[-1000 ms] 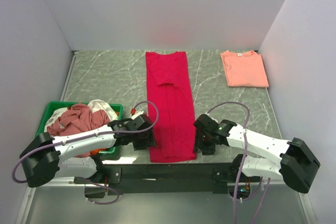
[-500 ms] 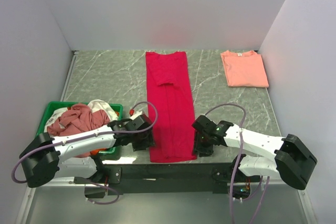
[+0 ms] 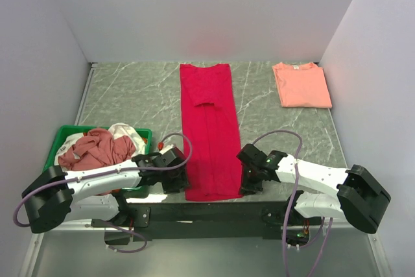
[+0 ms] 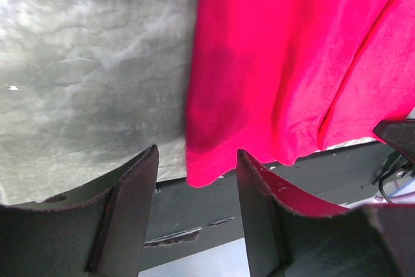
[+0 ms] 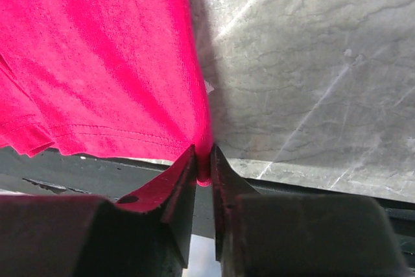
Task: Fold and stack the t-shirts
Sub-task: Fold the tshirt
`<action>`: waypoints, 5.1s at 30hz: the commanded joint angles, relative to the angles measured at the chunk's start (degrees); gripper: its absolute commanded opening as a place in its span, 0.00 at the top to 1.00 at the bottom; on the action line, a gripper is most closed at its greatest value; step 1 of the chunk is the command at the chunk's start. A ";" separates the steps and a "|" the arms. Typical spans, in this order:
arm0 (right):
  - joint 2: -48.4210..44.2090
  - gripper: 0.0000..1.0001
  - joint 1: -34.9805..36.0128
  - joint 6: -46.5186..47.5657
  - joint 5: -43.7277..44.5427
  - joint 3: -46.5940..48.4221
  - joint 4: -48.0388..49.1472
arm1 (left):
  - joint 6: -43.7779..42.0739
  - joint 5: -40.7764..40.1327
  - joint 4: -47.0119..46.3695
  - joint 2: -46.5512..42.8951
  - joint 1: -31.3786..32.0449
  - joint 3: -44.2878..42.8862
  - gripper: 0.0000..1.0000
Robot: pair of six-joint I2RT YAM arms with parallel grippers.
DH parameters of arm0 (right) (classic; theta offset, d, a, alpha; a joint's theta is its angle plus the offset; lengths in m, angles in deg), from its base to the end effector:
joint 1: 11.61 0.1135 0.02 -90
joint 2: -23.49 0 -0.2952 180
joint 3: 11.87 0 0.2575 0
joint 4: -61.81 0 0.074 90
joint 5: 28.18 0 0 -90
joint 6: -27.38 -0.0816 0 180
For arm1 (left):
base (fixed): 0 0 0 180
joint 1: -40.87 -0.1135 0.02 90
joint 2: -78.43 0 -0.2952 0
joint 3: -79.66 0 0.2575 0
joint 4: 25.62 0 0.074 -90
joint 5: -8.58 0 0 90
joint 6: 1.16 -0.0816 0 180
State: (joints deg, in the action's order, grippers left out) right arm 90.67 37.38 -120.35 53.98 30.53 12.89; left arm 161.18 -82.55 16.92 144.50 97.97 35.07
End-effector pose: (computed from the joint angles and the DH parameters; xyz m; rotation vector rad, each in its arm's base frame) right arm 0.1115 0.1452 0.1291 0.2022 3.0379 0.4744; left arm 0.1143 -0.1738 0.1492 -0.3874 2.8462 -0.5871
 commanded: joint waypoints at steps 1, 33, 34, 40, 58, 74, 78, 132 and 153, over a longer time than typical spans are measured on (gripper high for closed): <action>-0.38 0.81 0.67 0.08 0.54 -0.98 -0.42 | 2.19 1.65 -3.48 0.29 0.82 0.88 0.43; -0.47 1.00 0.67 -0.18 1.59 -0.98 -1.56 | 5.88 1.92 -0.23 5.66 5.92 1.40 0.97; -0.73 1.00 0.75 -0.36 1.77 -0.98 -2.00 | 6.32 1.66 0.38 5.05 5.92 1.58 0.98; -1.26 1.00 0.67 -0.80 2.39 -0.89 -2.70 | 8.08 1.30 0.83 0.74 5.92 3.51 0.99; -5.65 1.00 0.58 -1.50 4.14 4.73 -8.76 | 8.08 -5.72 3.20 -6.11 6.18 -2.11 0.99; -2.32 1.00 -1.18 1.56 13.02 19.05 -13.95 | 2.03 -6.61 -1.98 -9.38 -1.11 -3.43 0.99; 1.19 1.00 -3.02 3.85 13.28 20.99 -12.64 | -1.05 -4.59 -5.58 -8.06 -4.97 -3.43 1.00; 57.10 1.00 -28.60 25.48 8.01 76.54 -15.71 | -23.47 13.61 -15.70 45.38 -39.08 -44.56 0.86; 43.57 0.50 -27.11 28.21 3.53 67.77 -12.55 | -25.49 10.62 -16.75 29.74 -36.54 -30.95 0.36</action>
State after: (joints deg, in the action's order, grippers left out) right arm 138.86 8.86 -92.79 58.07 100.91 -1.60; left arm 136.42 -71.29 1.77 176.91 60.57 1.37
